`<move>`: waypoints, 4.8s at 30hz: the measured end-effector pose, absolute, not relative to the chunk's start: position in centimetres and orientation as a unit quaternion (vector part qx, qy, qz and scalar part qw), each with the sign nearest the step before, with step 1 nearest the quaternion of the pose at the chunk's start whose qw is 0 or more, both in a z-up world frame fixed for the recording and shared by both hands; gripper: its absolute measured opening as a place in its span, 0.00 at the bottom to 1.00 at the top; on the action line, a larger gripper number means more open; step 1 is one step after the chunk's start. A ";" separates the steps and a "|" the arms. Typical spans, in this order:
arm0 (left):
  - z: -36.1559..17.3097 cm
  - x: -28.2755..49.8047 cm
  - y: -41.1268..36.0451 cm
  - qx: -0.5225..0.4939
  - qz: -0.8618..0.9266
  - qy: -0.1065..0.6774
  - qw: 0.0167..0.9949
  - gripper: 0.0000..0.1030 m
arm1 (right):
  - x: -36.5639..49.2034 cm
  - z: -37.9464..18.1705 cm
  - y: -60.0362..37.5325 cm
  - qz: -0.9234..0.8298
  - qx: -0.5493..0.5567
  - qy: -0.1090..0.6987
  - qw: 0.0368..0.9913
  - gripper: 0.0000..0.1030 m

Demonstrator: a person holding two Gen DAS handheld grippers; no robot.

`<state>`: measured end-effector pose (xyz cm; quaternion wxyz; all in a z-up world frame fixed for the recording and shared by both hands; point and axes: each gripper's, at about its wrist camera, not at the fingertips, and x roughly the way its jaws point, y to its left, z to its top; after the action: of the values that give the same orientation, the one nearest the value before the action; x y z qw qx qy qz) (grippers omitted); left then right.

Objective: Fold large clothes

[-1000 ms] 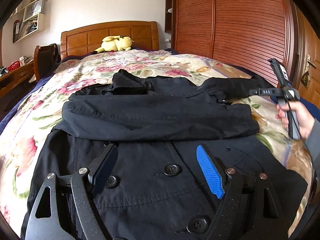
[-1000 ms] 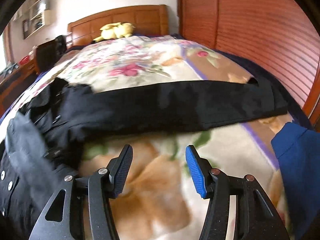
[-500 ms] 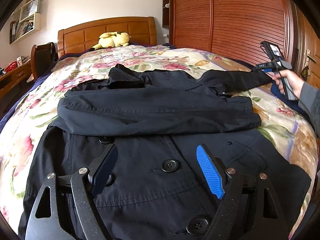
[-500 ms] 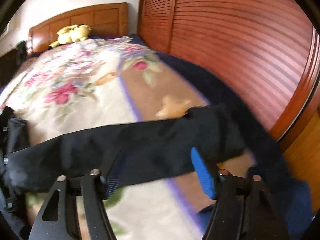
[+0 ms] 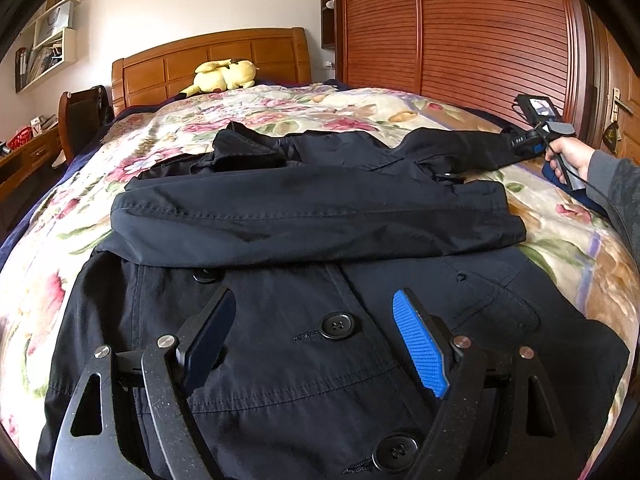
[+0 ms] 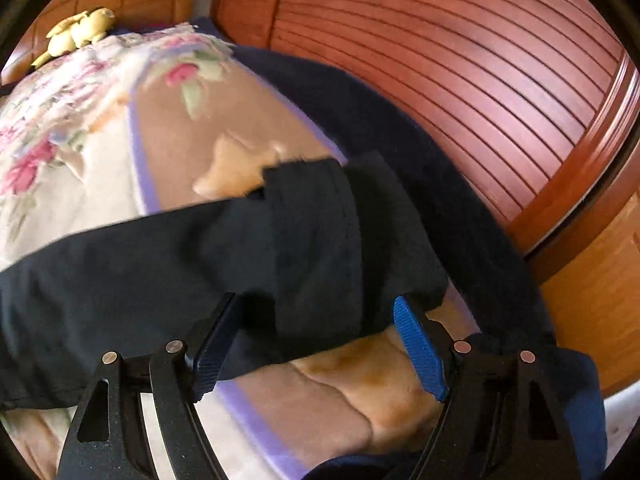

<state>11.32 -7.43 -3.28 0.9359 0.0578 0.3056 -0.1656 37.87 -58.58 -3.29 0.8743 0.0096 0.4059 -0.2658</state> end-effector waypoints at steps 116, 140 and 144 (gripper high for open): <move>-3.8 10.0 0.0 0.044 -0.142 0.358 0.922 0.79 | 10.3 -3.6 -31.1 0.093 -0.078 0.244 0.962 0.60; -4.1 8.6 -1.8 0.062 -0.188 0.373 0.906 0.10 | 10.3 -3.7 -35.0 0.084 -0.041 0.256 0.962 0.60; -1.0 7.0 -0.3 0.042 -0.185 0.326 0.926 0.08 | 10.6 -3.7 -35.0 0.081 -0.041 0.258 0.962 0.60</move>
<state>7.01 -0.35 -1.04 0.9262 0.0425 0.3260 -0.1846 10.62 -35.01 -3.75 0.9618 -0.0409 0.2581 0.0810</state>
